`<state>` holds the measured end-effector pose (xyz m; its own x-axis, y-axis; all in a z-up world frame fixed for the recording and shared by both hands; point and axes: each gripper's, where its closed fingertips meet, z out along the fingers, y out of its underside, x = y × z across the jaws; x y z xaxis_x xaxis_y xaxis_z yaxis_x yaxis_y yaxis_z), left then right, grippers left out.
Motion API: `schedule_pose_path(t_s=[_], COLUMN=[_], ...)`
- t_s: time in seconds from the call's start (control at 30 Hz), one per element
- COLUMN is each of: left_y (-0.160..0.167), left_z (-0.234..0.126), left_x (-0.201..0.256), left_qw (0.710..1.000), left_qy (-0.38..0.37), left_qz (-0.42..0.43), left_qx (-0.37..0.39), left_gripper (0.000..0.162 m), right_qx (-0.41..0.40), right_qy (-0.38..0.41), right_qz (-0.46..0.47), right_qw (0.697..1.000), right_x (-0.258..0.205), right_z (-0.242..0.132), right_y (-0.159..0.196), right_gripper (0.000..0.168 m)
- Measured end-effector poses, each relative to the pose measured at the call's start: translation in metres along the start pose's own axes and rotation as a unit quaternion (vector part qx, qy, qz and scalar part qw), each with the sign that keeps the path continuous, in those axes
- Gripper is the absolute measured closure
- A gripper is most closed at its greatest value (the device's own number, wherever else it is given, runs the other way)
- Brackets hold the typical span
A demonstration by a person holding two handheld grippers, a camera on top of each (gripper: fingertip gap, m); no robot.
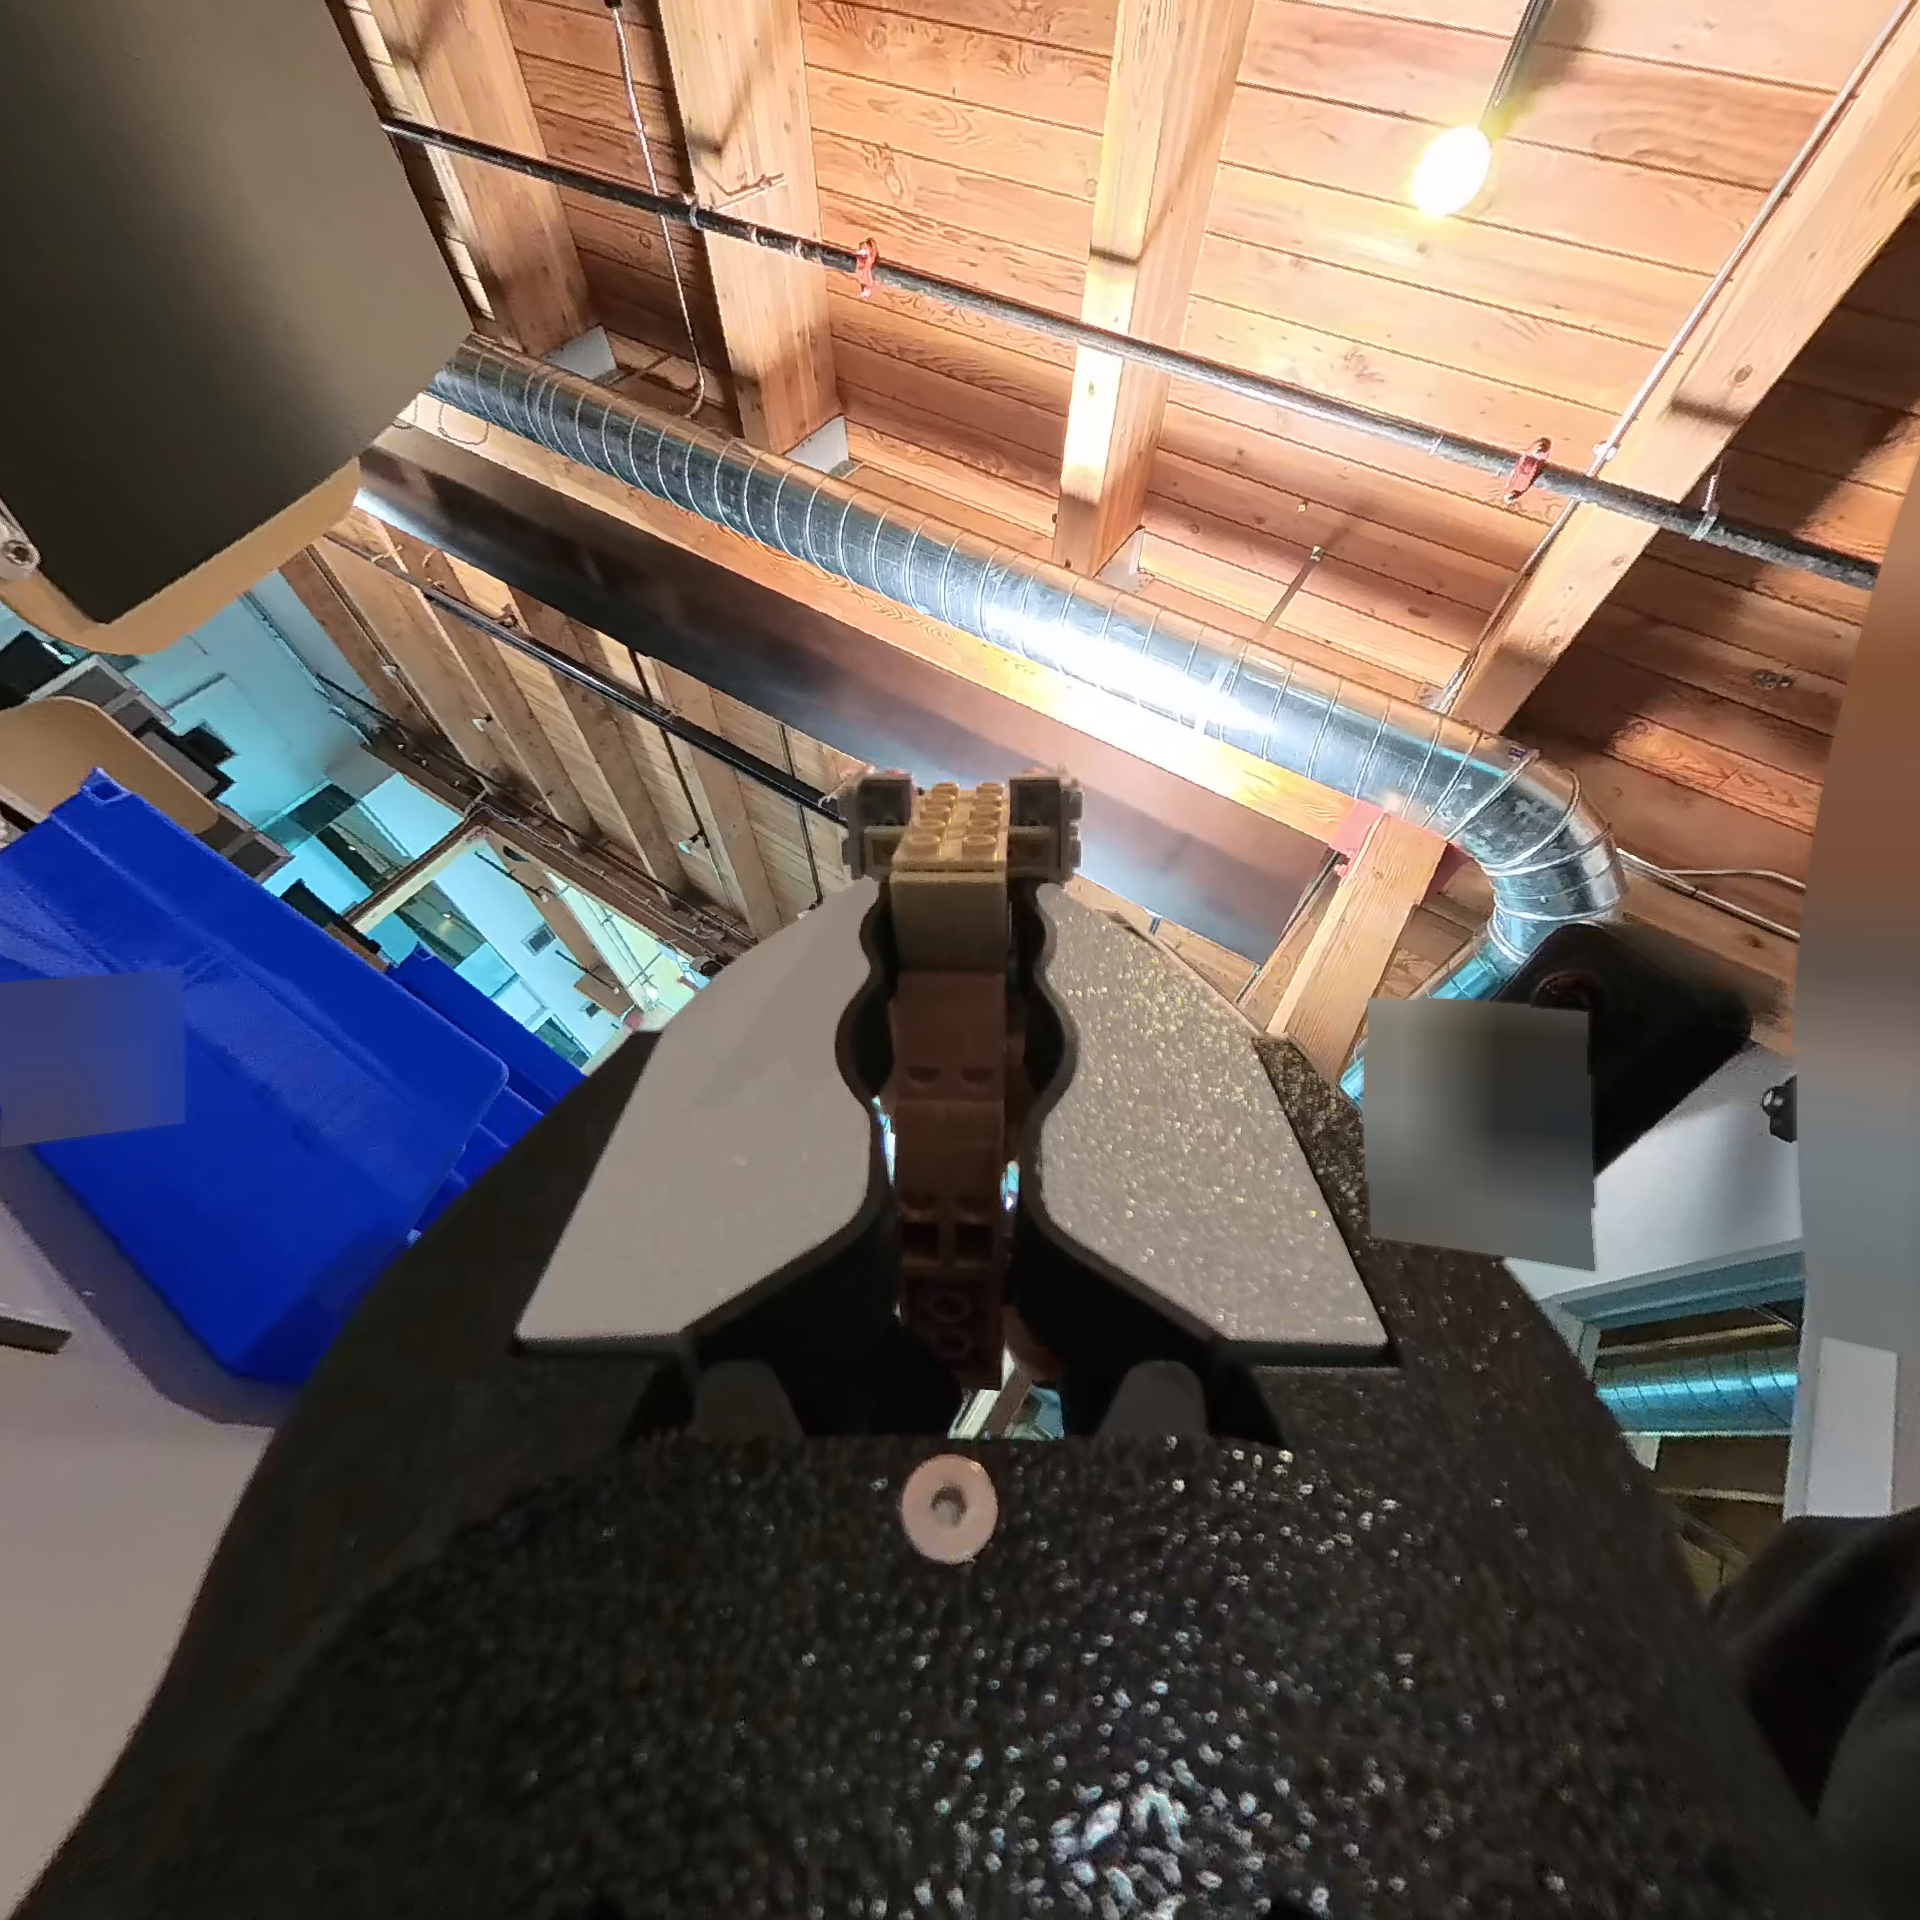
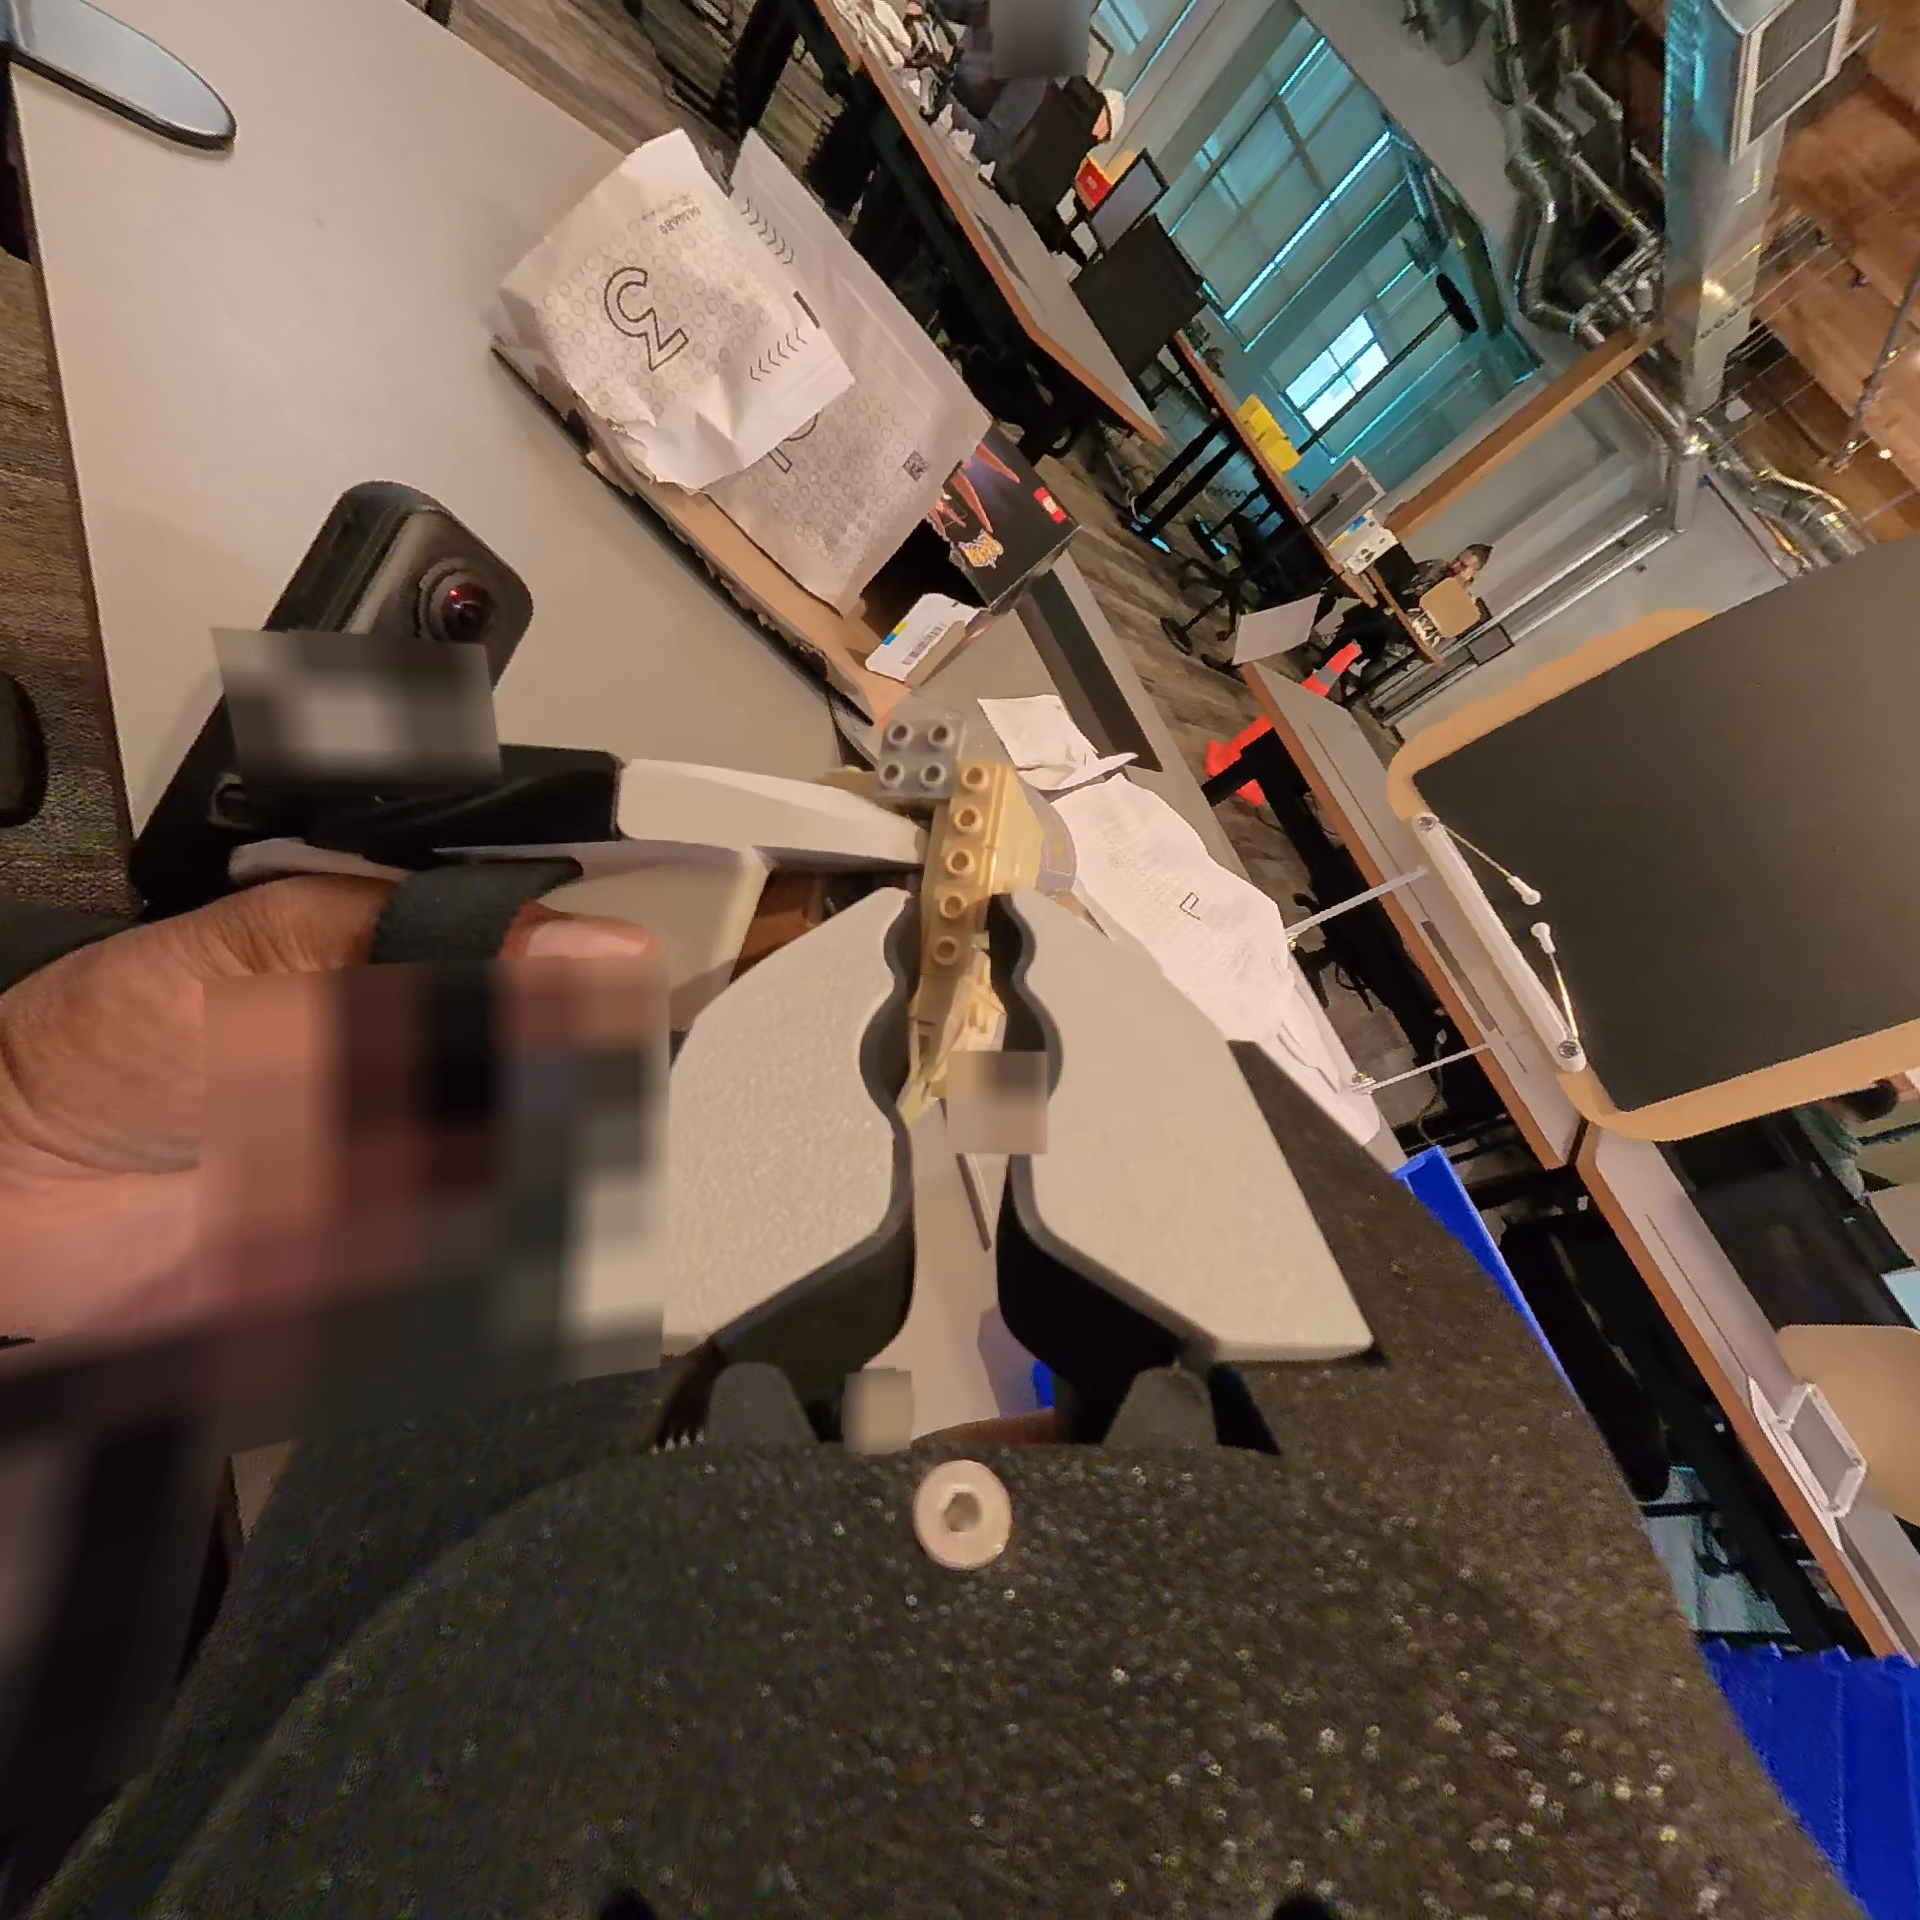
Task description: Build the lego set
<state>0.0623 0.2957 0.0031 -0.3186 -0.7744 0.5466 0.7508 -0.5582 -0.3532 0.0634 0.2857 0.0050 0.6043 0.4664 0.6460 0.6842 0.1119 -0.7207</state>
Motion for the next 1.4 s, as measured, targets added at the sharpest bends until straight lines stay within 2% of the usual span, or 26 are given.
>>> schedule_pose_path(t_s=[0.27,0.4,0.43,0.47,0.53,0.63,0.7,0.8,0.87,0.97,1.07,1.17,1.3,1.4], left_y=[0.006,0.005,0.003,-0.001,-0.008,-0.014,-0.015,-0.012,-0.007,-0.004,0.001,0.01,0.021,0.027], left_z=[0.0,0.003,0.003,0.002,0.0,0.001,0.002,0.003,0.004,0.005,0.009,0.013,0.009,0.002], left_x=[-0.004,-0.012,-0.016,-0.019,-0.023,-0.024,-0.022,-0.019,-0.018,-0.015,-0.008,-0.003,-0.003,-0.002], left_qw=[1.0,0.997,0.996,0.996,0.995,0.994,0.993,0.993,0.993,0.994,0.996,0.989,0.961,0.938], left_qy=[-0.003,-0.008,-0.013,-0.016,-0.018,-0.006,0.002,0.01,0.011,0.022,0.038,0.056,0.073,0.085], left_qz=[0.006,-0.069,-0.082,-0.09,-0.095,-0.108,-0.114,-0.115,-0.113,-0.103,-0.067,-0.029,0.032,0.074], left_qx=[-0.023,-0.013,-0.008,0.0,0.01,0.021,0.024,0.022,0.012,0.002,-0.046,-0.131,-0.264,-0.329], left_gripper=[0.141,0.141,0.141,0.141,0.142,0.141,0.142,0.141,0.141,0.141,0.14,0.137,0.136,0.137], right_qx=[-0.018,-0.01,-0.005,0.008,0.029,0.027,0.024,0.055,0.071,0.085,0.105,0.117,0.112,0.106], right_qy=[-0.012,-0.002,0.006,0.019,0.007,-0.092,-0.153,-0.19,-0.197,-0.203,-0.206,-0.211,-0.238,-0.265], right_qz=[-0.013,0.006,0.019,0.041,0.118,0.273,0.343,0.394,0.395,0.387,0.378,0.374,0.363,0.354], right_qw=[1.0,1.0,1.0,0.999,0.993,0.957,0.927,0.898,0.895,0.895,0.897,0.895,0.894,0.891], right_x=[0.001,0.005,0.009,0.015,0.018,-0.003,-0.023,-0.034,-0.036,-0.037,-0.032,-0.025,-0.018,-0.016], right_z=[-0.002,0.001,0.001,-0.002,-0.008,-0.007,-0.005,-0.003,-0.003,-0.004,-0.009,-0.015,-0.023,-0.027], right_y=[0.008,0.01,0.011,0.011,0.016,0.036,0.046,0.046,0.043,0.041,0.041,0.044,0.05,0.052], right_gripper=[0.155,0.154,0.146,0.139,0.138,0.126,0.117,0.123,0.139,0.144,0.147,0.15,0.151,0.151])
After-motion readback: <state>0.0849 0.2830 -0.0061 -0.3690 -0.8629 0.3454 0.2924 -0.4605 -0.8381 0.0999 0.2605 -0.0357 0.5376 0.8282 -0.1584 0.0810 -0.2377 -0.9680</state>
